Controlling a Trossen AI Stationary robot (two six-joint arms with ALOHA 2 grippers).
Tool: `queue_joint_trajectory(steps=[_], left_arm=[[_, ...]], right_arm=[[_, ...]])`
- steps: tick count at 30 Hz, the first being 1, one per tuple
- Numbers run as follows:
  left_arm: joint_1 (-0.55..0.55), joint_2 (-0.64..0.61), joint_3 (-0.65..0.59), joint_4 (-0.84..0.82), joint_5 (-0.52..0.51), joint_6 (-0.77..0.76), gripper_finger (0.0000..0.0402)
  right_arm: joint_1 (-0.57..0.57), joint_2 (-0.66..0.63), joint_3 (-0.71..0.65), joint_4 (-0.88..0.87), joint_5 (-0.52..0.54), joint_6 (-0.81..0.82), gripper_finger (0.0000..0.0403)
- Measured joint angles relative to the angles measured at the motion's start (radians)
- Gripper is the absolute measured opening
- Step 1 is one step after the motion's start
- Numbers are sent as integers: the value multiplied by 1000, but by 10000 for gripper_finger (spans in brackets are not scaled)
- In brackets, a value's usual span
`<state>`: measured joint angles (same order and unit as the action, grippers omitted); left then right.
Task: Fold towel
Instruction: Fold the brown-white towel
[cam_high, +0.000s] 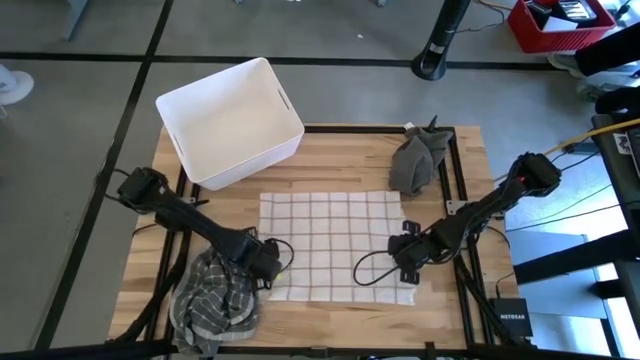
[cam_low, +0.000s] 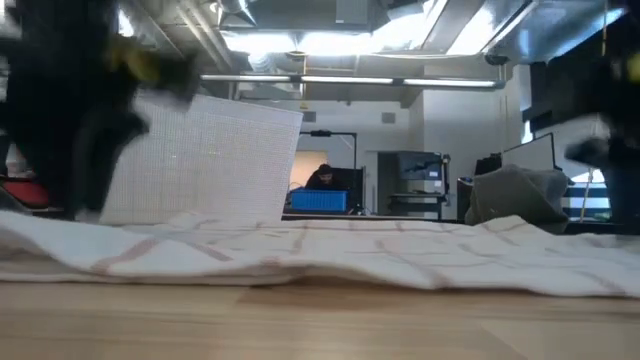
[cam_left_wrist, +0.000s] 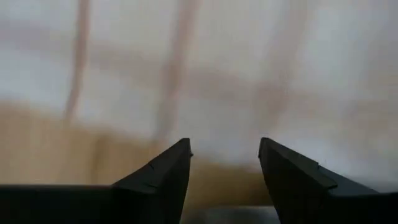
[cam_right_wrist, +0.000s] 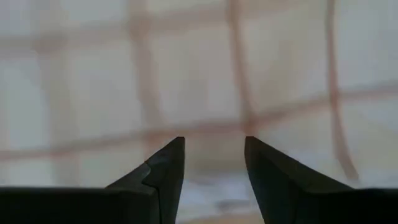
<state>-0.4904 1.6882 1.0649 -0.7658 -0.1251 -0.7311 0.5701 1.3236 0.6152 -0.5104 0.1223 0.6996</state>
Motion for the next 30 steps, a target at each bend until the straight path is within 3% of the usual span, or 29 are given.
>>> queue_joint_trajectory(steps=[5,10,14,21,30], left_arm=[[-81,-31,21,173,4,-72,184],[-189,20,21,153,4,-123,184],[-210,84,21,79,-51,-122,184],[-202,151,27,21,-2,-128,184],[-221,145,25,-54,71,-184,184]], right_arm=[[86,-17,50,121,-87,80,169],[256,46,50,158,58,122,169],[329,121,43,160,148,138,169],[352,222,28,136,101,216,169],[371,189,25,125,62,280,169]])
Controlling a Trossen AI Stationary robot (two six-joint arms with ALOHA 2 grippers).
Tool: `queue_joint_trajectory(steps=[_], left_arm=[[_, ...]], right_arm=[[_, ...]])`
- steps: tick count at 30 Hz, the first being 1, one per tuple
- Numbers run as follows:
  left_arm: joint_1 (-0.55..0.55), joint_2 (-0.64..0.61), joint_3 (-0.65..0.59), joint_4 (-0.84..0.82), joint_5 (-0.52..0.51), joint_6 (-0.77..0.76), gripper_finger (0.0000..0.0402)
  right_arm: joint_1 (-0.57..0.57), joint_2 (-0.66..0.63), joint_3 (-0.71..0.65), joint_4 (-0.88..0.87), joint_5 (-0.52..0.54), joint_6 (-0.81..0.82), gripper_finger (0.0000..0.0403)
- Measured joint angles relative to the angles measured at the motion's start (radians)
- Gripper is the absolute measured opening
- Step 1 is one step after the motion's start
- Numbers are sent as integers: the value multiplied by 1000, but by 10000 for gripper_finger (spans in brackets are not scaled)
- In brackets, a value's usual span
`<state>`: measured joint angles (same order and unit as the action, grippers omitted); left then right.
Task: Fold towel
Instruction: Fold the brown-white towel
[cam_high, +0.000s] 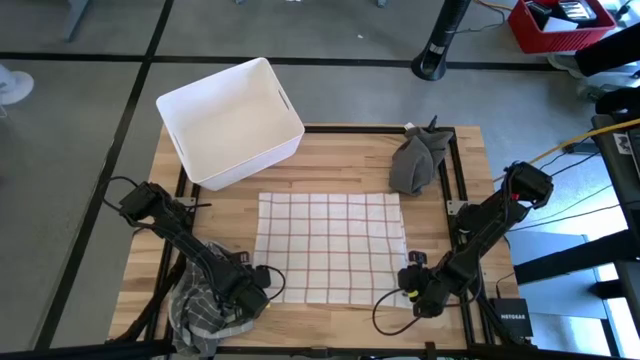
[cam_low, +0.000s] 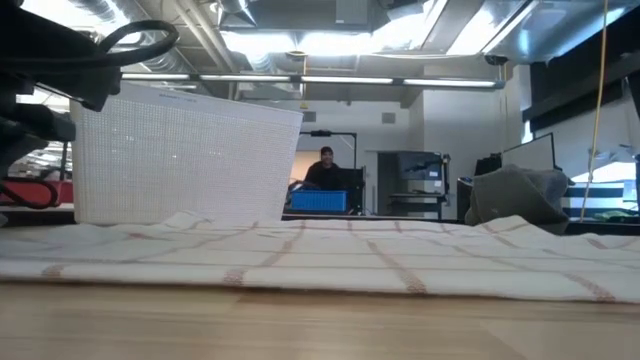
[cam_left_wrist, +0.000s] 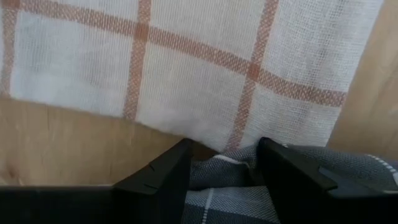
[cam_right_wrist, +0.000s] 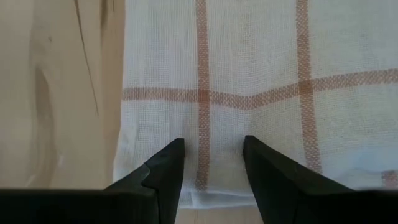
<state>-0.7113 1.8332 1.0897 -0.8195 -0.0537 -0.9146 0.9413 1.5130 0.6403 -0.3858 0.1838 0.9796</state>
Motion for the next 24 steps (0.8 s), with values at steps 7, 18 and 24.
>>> queue_joint_trajectory(steps=[7,18,24], left_arm=[[16,-27,30,-23,26,-1,184],[95,-155,162,-29,-153,167,184],[258,-150,135,0,-122,338,211]], right_arm=[[-1,-46,-1,7,-5,7,169],[-88,-195,145,-52,189,-177,175],[-270,-203,131,-202,209,-341,222]])
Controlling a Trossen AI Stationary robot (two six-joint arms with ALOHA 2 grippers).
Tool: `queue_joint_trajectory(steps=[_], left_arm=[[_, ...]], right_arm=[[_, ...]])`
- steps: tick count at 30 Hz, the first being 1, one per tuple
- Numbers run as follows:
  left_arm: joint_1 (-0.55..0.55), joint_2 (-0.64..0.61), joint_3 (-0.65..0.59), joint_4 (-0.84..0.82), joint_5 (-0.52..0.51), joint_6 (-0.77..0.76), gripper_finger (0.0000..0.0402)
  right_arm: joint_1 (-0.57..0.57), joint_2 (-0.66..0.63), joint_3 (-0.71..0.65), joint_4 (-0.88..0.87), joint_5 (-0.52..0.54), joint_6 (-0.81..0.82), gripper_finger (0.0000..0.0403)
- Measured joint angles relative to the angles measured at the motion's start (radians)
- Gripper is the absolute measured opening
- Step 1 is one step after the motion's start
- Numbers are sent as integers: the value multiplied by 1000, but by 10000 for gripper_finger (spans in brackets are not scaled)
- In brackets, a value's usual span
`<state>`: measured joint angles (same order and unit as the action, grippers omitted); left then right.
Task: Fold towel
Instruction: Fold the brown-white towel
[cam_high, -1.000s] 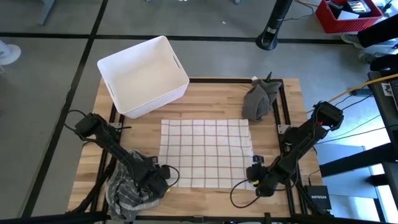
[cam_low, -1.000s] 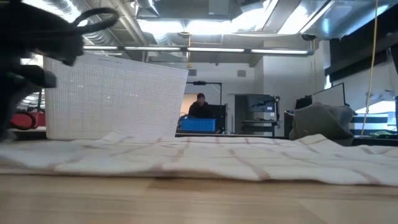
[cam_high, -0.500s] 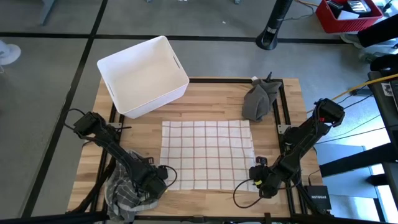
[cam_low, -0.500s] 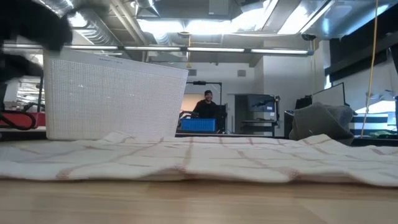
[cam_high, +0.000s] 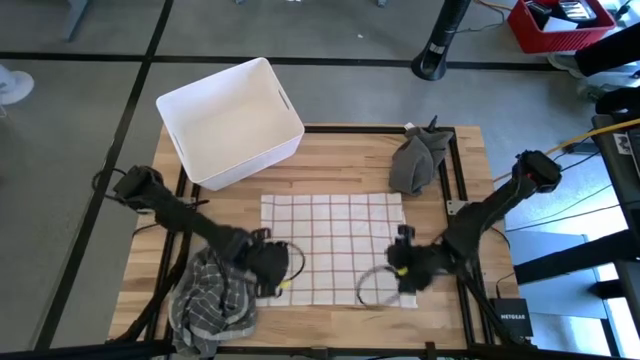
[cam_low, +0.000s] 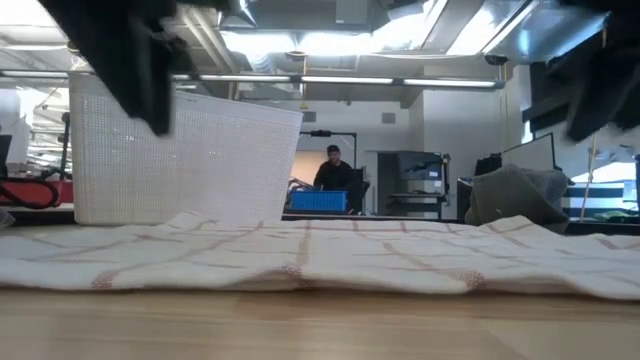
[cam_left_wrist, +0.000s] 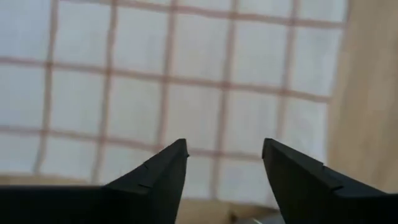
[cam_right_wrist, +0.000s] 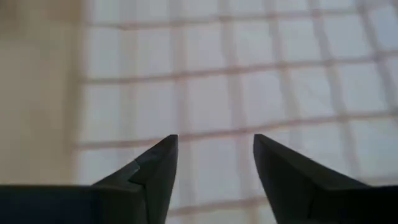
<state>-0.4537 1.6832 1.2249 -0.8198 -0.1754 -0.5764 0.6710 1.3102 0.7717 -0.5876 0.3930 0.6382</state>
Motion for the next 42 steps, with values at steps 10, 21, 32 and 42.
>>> queue_joint_trajectory(steps=[10,21,32,42], left_arm=[[231,3,-185,64,154,279,241],[256,-3,-340,245,144,325,238],[232,-1,-351,240,127,255,237],[231,1,-353,239,131,241,237]], right_arm=[[-205,0,-98,-38,-149,-231,270],[-220,0,-193,29,-178,-200,266],[-220,0,-133,-98,-341,-209,266],[-269,0,-203,19,-309,-223,266]])
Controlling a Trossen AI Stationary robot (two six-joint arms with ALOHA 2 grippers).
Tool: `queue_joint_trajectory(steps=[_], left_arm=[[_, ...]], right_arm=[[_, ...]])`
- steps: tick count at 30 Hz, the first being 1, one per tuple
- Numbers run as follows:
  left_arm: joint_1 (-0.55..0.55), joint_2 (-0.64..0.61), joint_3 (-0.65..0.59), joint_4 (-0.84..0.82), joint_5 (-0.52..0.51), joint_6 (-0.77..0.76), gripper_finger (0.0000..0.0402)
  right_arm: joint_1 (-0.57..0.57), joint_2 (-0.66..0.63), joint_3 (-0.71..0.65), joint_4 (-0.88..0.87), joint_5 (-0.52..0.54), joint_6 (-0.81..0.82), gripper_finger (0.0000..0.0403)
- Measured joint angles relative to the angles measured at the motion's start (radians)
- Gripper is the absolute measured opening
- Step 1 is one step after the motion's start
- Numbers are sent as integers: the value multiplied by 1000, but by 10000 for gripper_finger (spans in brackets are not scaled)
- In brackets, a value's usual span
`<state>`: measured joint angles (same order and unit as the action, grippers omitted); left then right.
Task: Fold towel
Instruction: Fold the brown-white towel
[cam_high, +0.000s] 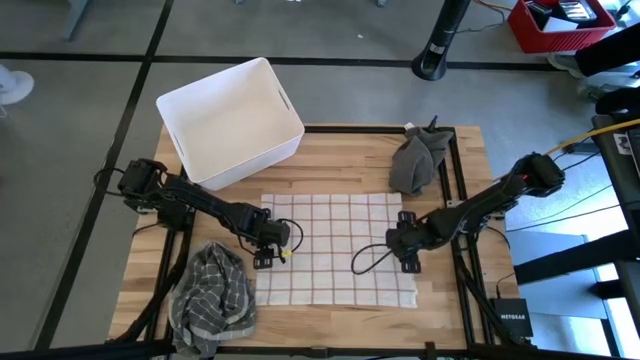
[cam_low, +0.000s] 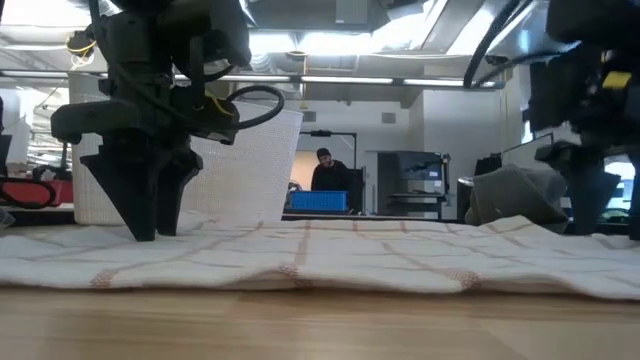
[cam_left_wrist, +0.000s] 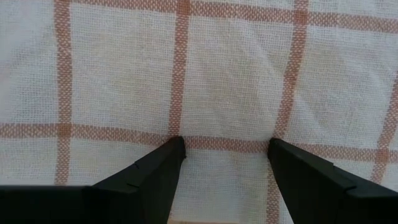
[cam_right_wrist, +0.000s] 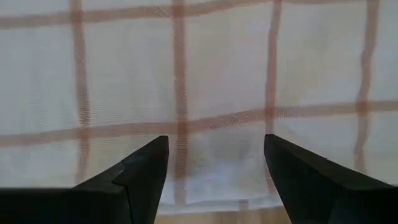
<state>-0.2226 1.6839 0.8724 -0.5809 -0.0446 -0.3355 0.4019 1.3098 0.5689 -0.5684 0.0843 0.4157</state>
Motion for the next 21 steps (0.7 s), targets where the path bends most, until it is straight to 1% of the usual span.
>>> queue_joint_trajectory(steps=[5,8,12,17,21], left_arm=[[0,0,0,-16,12,-15,237],[0,0,0,-16,25,-16,237],[0,1,4,-19,28,-7,237],[0,-3,67,-83,53,1,237],[2,-45,113,-67,34,42,237]], right_arm=[[-33,-6,-87,63,-45,36,266],[-24,-8,-95,75,-50,51,266],[-23,-8,-60,30,-51,49,266],[-23,-15,12,-5,-68,29,266],[-23,-26,64,-51,-57,25,266]])
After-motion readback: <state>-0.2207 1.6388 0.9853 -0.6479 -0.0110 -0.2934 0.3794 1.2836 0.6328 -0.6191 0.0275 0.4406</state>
